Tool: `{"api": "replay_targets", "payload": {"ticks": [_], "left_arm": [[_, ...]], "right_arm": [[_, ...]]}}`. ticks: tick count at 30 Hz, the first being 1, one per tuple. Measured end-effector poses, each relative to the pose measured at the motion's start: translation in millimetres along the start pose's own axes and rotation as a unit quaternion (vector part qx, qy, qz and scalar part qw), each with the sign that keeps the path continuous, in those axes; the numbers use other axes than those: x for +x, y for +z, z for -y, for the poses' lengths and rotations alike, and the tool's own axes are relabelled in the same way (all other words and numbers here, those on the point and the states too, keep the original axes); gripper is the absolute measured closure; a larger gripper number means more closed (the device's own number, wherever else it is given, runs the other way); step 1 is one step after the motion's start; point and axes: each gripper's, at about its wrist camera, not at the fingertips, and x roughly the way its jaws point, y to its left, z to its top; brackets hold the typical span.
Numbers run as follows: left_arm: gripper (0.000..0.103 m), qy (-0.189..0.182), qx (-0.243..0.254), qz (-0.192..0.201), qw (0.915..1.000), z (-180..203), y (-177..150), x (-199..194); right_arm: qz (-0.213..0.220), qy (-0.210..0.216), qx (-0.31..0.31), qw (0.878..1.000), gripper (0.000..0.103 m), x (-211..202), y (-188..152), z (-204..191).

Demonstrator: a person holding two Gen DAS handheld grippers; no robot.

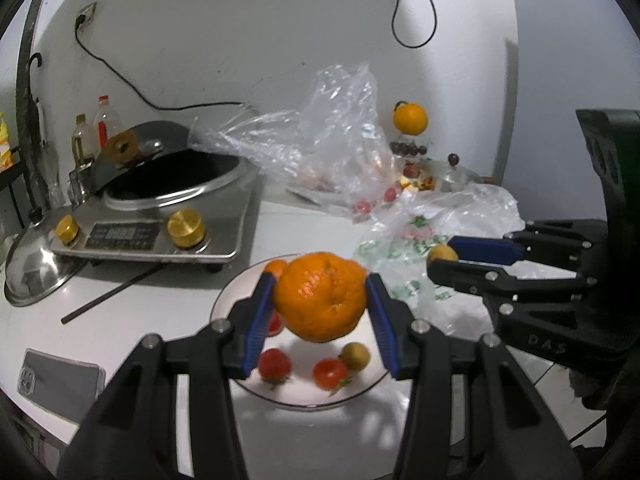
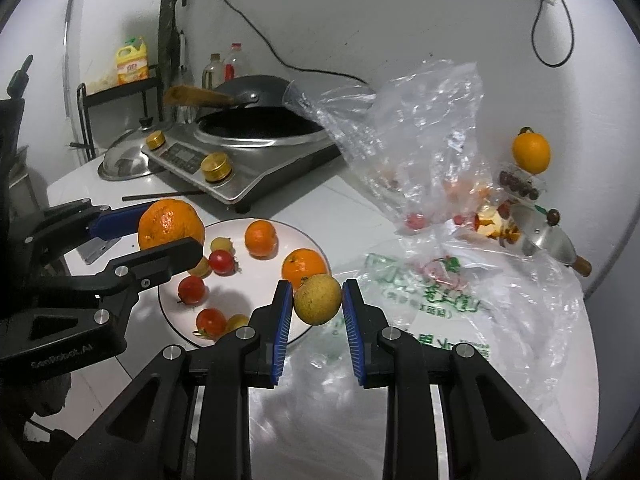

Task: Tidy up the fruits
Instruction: 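Lift both held fruits out of the bag and carry them over the plate, then lower the tangerine in the left tool onto the plate while the right tool releases its yellow fruit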

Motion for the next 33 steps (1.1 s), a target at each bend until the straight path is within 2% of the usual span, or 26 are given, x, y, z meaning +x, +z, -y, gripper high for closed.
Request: {"api": "replay_targets", "payload": {"ticks": [8, 33], "left_arm": [[0.056, 0.006, -0.006, -0.021, 0.9997, -16, -13, 14], [0.056, -0.018, -0.006, -0.079, 0.9967, -16, -27, 71]], "right_arm": [[-0.016, 0.014, -0.007, 1.000, 0.076, 21, 0, -12], [-0.059, 0.036, 0.003, 0.998, 0.076, 74, -9, -7]]}}
